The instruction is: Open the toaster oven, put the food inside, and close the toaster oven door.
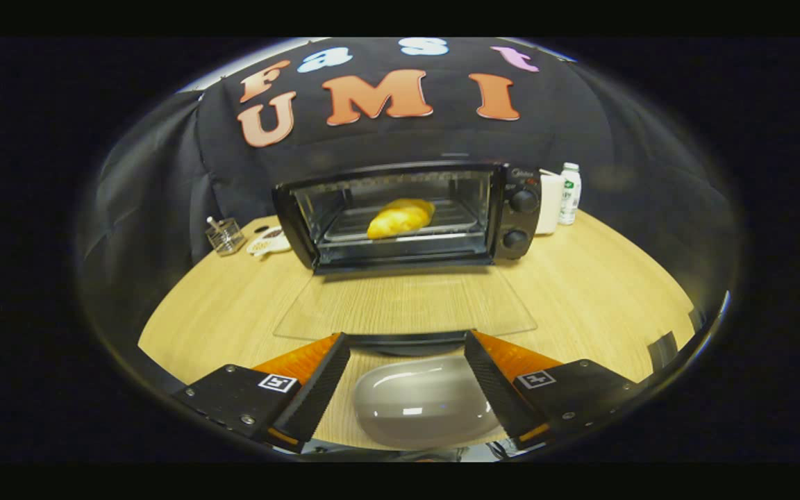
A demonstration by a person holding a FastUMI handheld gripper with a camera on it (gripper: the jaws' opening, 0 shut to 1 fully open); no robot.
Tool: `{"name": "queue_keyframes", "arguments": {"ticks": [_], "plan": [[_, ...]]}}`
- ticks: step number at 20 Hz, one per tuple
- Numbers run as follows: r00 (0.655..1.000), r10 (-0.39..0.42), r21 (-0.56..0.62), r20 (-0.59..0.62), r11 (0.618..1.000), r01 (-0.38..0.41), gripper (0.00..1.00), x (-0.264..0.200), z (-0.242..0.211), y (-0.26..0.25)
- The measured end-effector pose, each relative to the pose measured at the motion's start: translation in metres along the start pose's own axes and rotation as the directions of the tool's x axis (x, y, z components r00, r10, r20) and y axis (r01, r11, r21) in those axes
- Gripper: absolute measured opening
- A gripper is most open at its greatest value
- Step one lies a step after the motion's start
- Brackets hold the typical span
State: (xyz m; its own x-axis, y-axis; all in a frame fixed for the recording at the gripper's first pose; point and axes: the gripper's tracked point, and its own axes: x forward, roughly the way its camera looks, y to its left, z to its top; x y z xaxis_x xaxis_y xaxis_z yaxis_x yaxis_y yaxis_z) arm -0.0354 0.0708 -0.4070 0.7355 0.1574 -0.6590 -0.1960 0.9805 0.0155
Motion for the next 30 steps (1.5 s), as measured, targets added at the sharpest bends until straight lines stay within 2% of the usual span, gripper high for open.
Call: {"name": "queue_keyframes", "arguments": {"ticks": [10,18,26,30], "plan": [[0.995,-0.029,-0.046,-0.096,0.999,0.025,0.99,0.025,-0.022,0.001],[0.996,-0.047,-0.038,-0.074,0.998,0.044,0.99,0.024,-0.012,-0.001],[1.0,-0.019,0.042,-0.019,0.999,0.02,0.98,0.005,0.027,0.0],[0.997,-0.032,-0.054,0.075,0.998,0.036,0.97,-0.003,0.067,0.003]]}}
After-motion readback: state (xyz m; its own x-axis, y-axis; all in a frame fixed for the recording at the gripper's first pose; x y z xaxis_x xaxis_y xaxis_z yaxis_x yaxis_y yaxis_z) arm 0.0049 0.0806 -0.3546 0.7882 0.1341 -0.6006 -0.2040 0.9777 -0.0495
